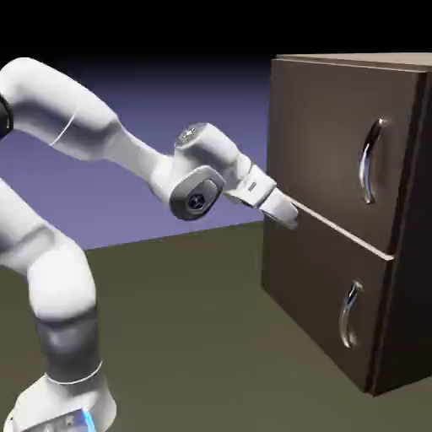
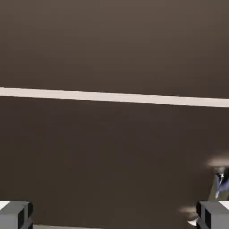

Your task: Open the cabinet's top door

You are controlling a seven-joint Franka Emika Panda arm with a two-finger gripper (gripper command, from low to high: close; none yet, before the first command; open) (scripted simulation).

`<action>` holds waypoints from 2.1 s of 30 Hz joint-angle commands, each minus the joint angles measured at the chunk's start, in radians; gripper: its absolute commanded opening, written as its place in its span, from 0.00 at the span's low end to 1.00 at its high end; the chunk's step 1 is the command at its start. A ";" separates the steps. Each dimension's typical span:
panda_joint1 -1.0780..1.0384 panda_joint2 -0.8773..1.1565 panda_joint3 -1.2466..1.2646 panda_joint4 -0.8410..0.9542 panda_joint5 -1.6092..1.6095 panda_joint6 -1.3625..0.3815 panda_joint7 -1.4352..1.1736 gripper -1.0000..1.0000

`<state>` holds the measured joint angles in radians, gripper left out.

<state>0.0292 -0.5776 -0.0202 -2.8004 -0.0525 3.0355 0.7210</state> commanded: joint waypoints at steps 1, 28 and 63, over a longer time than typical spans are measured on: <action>0.014 -0.006 -0.017 0.008 -0.044 -0.001 -0.017 1.00; 0.399 -0.177 -0.469 0.223 -1.218 -0.034 -0.466 1.00; 0.899 -0.398 -1.055 0.502 -2.740 -0.077 -1.048 1.00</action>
<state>0.9279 -0.9755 -1.0756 -2.2981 -2.7923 2.9590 -0.3269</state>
